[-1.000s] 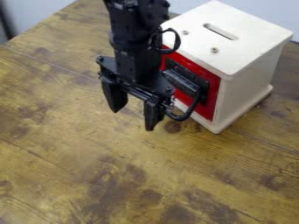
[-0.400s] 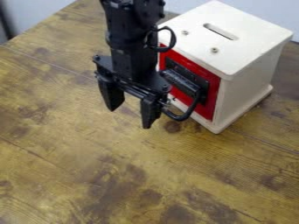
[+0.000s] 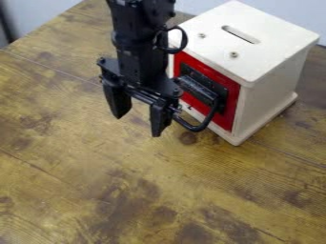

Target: Close the drawer

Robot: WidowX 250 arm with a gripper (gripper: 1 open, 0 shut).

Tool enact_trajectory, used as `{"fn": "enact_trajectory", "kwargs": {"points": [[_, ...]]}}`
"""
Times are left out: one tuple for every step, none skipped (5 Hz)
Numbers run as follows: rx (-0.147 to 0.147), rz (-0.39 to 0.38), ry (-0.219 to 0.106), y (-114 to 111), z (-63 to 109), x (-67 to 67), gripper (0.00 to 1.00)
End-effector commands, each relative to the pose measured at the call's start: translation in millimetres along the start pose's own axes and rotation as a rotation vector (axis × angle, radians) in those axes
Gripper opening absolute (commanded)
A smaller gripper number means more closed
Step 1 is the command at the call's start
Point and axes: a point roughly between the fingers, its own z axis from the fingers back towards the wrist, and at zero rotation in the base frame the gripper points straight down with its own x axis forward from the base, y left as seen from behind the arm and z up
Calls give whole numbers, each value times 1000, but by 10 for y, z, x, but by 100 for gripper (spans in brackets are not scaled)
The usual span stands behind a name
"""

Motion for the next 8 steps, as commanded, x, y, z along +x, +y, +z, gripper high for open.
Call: {"fn": "enact_trajectory", "kwargs": {"points": [[1,39,-63,150,196,132,100],[0,47,-63,176,233,145,100],[0,55,-67,202,266,157,100],[2,61,-68,221,304,169,100],[5,67,-73,242,349,186,100],[7,70,-69,263,415,216,100],[10,76,-61,293,491,268,100],[12,83,-64,329,500,326,100]]}}
